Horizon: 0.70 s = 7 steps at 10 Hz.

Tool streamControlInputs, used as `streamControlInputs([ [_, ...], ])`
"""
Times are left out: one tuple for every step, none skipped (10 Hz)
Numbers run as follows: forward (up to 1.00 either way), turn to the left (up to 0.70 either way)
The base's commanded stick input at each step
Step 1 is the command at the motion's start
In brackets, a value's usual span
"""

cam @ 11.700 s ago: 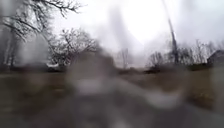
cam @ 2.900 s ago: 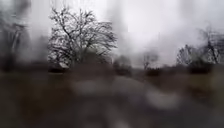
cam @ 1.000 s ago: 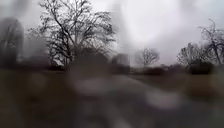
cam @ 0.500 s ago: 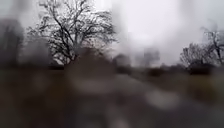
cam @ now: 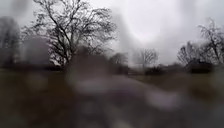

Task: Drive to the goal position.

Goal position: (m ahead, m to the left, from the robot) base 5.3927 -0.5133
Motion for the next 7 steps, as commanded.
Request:
streamControlInputs([
  [0.85,0.00],
  [0.85,0.00],
  [0.85,0.00],
  [0.85,0.00],
  [0.85,0.00],
  [0.85,0.00],
  [0.85,0.00],
])
